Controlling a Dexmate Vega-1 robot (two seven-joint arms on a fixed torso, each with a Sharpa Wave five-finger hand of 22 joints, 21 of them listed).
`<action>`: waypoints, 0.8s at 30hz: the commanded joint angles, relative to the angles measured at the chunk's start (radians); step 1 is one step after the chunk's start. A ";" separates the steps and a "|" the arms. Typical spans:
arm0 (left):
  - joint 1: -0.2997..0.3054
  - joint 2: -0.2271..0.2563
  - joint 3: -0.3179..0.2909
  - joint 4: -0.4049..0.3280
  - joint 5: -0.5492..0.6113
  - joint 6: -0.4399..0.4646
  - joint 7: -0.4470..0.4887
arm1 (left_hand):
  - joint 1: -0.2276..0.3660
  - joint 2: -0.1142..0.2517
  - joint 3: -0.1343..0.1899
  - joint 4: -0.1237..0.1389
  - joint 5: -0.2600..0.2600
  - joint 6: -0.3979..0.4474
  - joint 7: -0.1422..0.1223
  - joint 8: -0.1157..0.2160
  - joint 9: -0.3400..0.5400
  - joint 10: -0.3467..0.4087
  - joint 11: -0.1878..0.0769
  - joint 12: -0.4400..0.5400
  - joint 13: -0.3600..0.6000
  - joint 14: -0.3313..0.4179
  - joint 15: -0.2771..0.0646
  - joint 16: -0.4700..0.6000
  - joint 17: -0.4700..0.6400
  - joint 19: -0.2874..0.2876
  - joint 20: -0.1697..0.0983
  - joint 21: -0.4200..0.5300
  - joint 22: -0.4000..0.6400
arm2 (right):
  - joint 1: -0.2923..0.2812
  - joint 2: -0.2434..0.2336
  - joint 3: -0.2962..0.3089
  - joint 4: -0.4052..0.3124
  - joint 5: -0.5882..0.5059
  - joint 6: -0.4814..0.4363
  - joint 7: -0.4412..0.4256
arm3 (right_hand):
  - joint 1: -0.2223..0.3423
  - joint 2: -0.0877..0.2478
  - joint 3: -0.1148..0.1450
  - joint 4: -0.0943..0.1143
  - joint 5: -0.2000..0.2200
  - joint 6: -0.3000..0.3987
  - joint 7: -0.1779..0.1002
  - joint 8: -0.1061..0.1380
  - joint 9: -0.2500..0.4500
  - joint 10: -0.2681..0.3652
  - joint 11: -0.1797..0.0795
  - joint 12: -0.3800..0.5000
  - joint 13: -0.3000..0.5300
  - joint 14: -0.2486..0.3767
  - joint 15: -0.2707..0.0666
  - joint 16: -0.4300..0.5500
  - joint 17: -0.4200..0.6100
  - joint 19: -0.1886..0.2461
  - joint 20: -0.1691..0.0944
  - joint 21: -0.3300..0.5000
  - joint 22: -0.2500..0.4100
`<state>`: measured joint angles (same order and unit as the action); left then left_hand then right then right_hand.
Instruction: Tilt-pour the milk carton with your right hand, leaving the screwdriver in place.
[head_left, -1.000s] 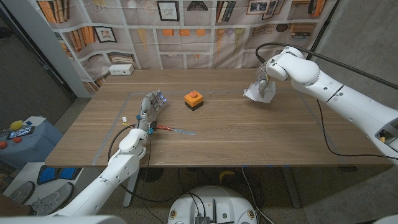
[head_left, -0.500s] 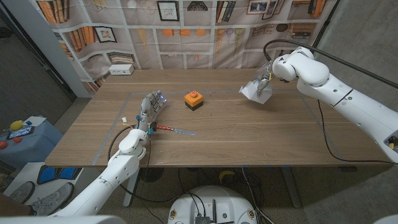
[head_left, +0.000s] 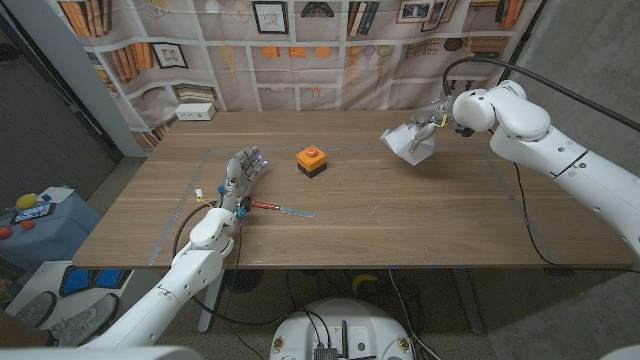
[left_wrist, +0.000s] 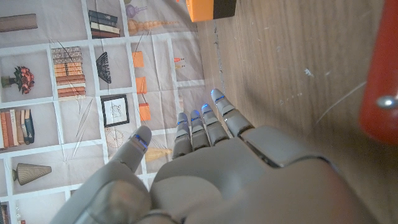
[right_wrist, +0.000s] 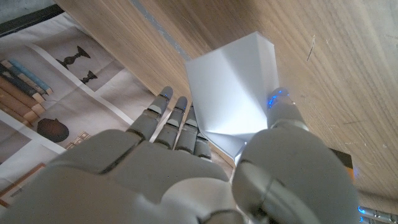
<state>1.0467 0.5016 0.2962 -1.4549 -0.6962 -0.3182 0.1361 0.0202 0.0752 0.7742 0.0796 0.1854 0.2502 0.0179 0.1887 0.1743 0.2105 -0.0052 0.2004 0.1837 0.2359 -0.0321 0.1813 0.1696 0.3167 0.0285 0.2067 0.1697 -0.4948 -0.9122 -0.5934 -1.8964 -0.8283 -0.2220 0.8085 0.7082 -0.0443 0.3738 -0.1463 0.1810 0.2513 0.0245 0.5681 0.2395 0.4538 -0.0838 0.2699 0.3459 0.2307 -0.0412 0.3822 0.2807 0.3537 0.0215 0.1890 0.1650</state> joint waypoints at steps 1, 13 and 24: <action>-0.011 0.004 -0.002 0.002 0.002 0.008 0.003 | 0.001 0.067 0.010 0.001 0.005 0.004 0.002 -0.003 0.005 0.001 0.006 -0.004 0.002 0.005 0.006 -0.002 0.002 0.003 0.000 -0.002 0.006 | -0.088 -0.049 0.071 -0.020 0.196 -0.064 -0.175 | -0.002 0.008 -0.005 -0.001 0.006 0.001 -0.002 0.007 0.002 0.002 -0.001 -0.003 0.005 0.009 -0.022 0.008 0.003 0.009 0.003 0.005 0.004; -0.024 0.000 0.001 0.012 0.012 0.004 0.005 | 0.002 0.067 0.011 0.000 0.004 0.003 0.002 -0.004 0.005 -0.001 0.007 -0.005 0.002 0.001 0.006 -0.003 0.002 0.002 0.002 -0.003 0.006 | -0.153 -0.061 0.122 0.022 0.420 -0.070 -0.365 | -0.005 0.010 -0.008 -0.001 0.006 0.012 -0.002 0.010 0.000 0.008 0.000 -0.003 0.007 0.013 -0.022 0.010 0.004 0.019 -0.005 0.007 0.004; -0.028 -0.003 0.002 0.014 0.012 0.006 0.008 | 0.002 0.067 0.013 -0.001 0.004 0.002 0.001 -0.004 0.005 -0.004 0.006 -0.006 0.002 0.001 0.006 -0.003 0.002 0.002 0.003 -0.004 0.006 | -0.201 -0.055 0.125 0.069 0.559 -0.046 -0.524 | -0.003 0.011 -0.009 -0.004 0.005 0.018 0.000 0.011 -0.003 0.012 -0.002 -0.003 0.009 0.013 -0.017 0.009 0.005 0.013 -0.002 0.003 0.004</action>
<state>1.0246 0.5023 0.2961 -1.4456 -0.6868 -0.3122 0.1414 0.0202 0.0752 0.7813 0.0812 0.1854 0.2502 0.0179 0.1847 0.1743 0.2068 -0.0016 0.1958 0.1836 0.2359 -0.0321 0.1813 0.1696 0.3166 0.0284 0.2026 0.1697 -0.6470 -0.9671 -0.4825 -1.8665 -0.4120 -0.2880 0.4327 0.7023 -0.0387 0.3683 -0.1464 0.1810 0.2609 0.0229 0.5748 0.2368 0.4592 -0.0783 0.2660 0.3505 0.2380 -0.0375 0.3893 0.2807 0.3679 0.0144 0.1890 0.1650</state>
